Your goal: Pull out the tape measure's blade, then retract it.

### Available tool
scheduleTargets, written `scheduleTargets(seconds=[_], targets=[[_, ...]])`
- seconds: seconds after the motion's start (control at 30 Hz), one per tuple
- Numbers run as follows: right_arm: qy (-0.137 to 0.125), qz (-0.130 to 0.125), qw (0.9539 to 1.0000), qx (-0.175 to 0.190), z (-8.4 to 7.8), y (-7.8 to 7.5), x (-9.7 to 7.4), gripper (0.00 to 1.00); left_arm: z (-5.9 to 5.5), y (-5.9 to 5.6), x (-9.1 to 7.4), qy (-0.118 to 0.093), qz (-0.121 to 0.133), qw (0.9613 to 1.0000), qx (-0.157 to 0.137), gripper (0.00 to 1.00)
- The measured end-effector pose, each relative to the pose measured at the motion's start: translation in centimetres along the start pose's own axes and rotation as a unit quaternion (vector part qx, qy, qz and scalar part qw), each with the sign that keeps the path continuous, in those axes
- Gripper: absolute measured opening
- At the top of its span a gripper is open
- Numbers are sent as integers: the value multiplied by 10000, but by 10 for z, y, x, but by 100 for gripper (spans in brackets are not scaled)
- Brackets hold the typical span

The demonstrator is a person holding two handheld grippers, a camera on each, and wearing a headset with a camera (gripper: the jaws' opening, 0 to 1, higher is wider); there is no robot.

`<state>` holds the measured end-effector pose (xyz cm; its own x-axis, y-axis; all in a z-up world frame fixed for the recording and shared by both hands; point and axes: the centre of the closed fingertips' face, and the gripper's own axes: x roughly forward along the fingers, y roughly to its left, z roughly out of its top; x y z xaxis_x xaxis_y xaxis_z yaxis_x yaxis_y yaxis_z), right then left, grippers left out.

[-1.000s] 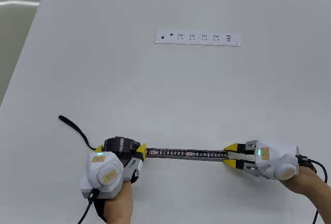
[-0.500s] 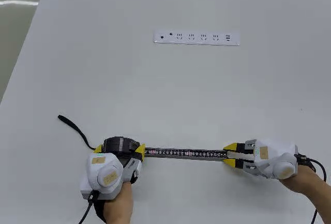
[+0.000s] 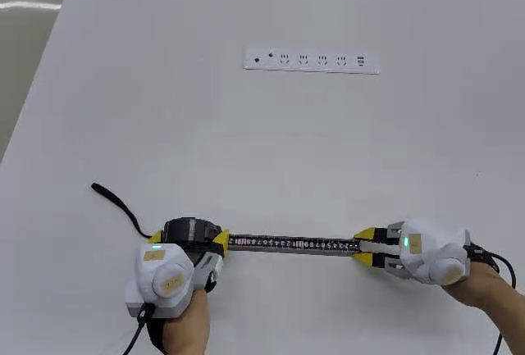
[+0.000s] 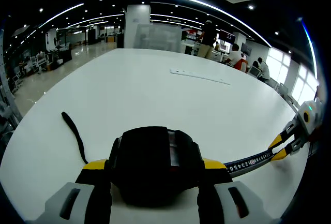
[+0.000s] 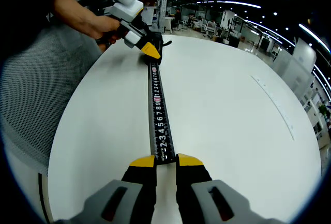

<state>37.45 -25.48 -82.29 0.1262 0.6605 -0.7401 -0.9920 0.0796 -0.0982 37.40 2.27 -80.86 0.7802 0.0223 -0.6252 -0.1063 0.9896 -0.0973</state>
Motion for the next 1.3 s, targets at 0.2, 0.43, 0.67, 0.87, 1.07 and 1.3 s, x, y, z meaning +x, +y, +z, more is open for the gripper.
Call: scheduleTargets(seconds=[0.2, 0.43, 0.67, 0.87, 1.07, 1.3], targets=[[11, -1, 10000, 3, 1, 0, 0, 11, 0, 0, 0, -7, -23, 10000, 6, 64], [28, -6, 10000, -3, 1, 0, 1, 11, -1, 0, 0, -14, -49, 10000, -27, 64], [7, 13, 10000, -19, 5, 1, 5, 11, -1, 0, 0, -18, -60, 10000, -64, 64], [-29, 23, 10000, -16, 10, 1, 7, 11, -1, 1, -1, -11, -85, 9999, -94, 64], [-89, 56, 9999, -29, 19, 3, 13, 11, -1, 1, -1, -4, -96, 9999, -125, 64], [-140, 75, 9999, -5, 24, 4, 17, 11, -1, 1, 0, 7, -106, 9999, -133, 65]])
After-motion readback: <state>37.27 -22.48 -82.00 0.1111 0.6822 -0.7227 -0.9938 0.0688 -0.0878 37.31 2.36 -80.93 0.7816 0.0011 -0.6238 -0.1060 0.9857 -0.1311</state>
